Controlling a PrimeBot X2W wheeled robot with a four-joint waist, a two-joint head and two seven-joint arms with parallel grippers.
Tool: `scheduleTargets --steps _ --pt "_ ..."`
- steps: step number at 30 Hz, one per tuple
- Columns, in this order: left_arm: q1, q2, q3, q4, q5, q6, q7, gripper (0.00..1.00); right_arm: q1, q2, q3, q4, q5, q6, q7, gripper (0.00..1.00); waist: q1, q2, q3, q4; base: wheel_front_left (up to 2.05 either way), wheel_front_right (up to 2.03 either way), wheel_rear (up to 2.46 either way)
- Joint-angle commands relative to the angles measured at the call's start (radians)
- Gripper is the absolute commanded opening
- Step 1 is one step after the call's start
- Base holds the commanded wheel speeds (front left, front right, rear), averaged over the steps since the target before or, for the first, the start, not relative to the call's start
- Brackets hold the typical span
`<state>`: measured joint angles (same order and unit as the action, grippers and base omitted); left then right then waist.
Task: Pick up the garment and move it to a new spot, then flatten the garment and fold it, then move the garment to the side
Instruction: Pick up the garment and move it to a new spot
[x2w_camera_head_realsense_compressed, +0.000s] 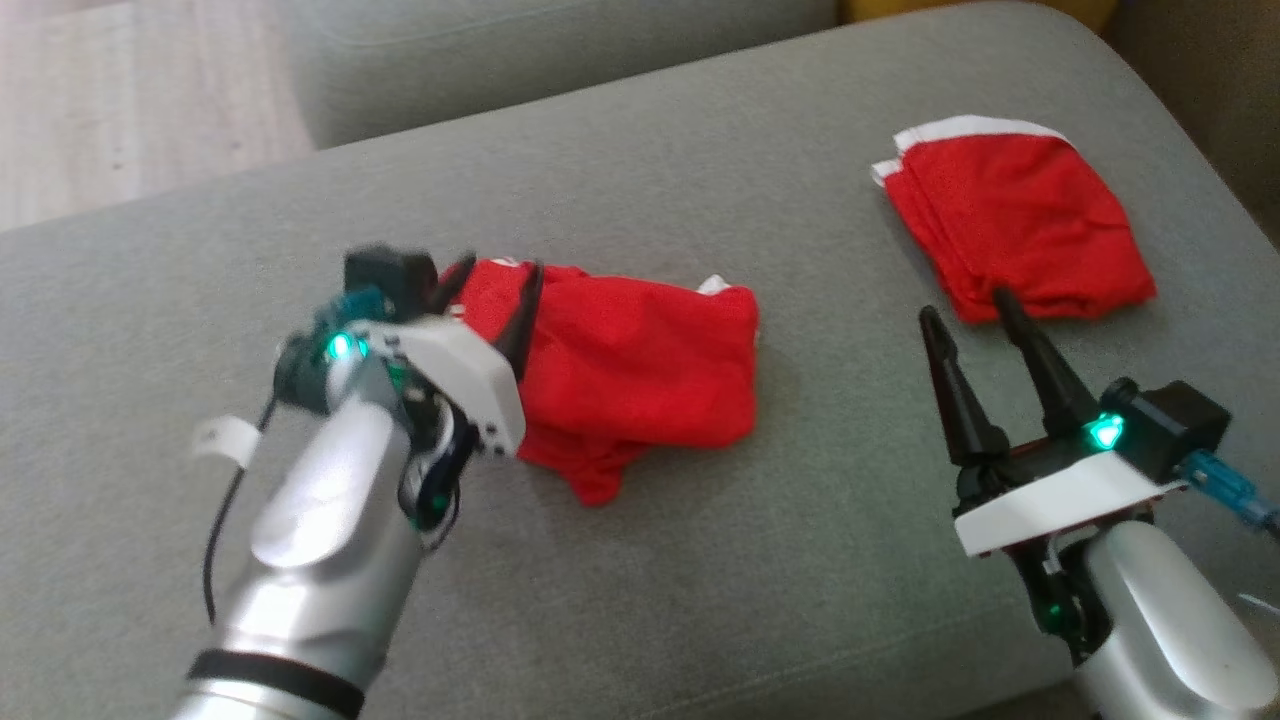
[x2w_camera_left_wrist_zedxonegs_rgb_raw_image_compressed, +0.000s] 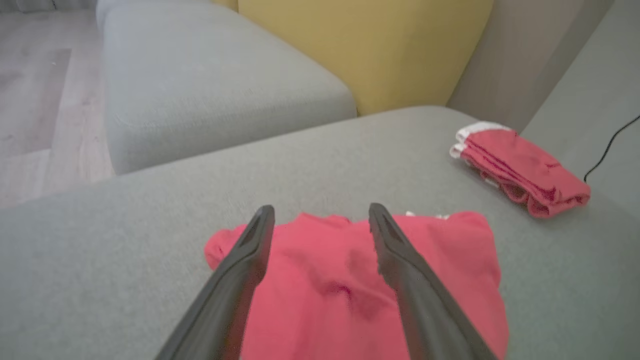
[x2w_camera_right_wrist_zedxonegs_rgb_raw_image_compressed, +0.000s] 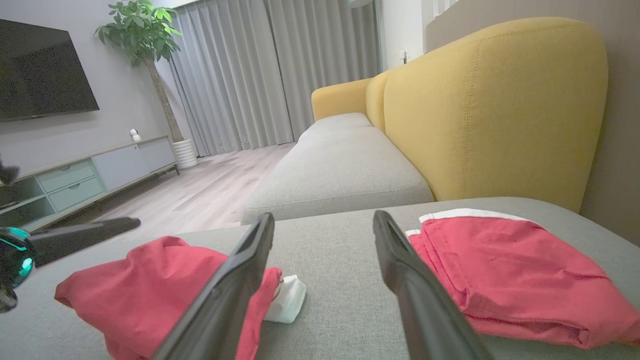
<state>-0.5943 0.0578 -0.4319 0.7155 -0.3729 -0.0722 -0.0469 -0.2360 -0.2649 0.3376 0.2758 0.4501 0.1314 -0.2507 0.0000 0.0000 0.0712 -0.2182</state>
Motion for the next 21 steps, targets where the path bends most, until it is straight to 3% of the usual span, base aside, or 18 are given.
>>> scheduleTargets --steps 1,6,11,17,21 --pt "-0.065 0.034 0.043 -0.061 -0.005 -0.006 -0.016 1.00 -0.026 -0.015 -0.001 -0.033 -0.001 -0.001 -0.011 1.00 0.0000 0.0000 -0.016 0.026 0.00 0.00 0.00" --pt "-0.028 0.105 0.081 -0.220 -0.002 0.032 -0.038 1.00 -0.001 -0.017 -0.018 -0.045 -0.009 -0.001 -0.011 1.00 0.0000 0.0000 -0.034 0.070 0.00 0.00 0.00" --pt "0.119 0.169 0.135 -0.414 0.008 0.121 -0.078 1.00 0.024 -0.018 -0.025 -0.058 -0.014 -0.001 -0.011 1.00 0.0000 0.0000 -0.039 0.105 0.00 0.00 0.00" --pt "0.356 0.186 0.185 -0.574 0.030 0.242 -0.161 1.00 0.067 -0.024 -0.049 -0.082 -0.017 -0.001 -0.011 1.00 0.0000 0.0000 -0.042 0.138 0.00 0.00 0.00" --pt "0.451 0.171 0.201 -0.620 0.033 0.279 -0.191 1.00 0.084 -0.030 -0.056 -0.086 -0.016 -0.001 -0.011 1.00 0.0000 0.0000 -0.046 0.148 0.00 0.00 0.00"
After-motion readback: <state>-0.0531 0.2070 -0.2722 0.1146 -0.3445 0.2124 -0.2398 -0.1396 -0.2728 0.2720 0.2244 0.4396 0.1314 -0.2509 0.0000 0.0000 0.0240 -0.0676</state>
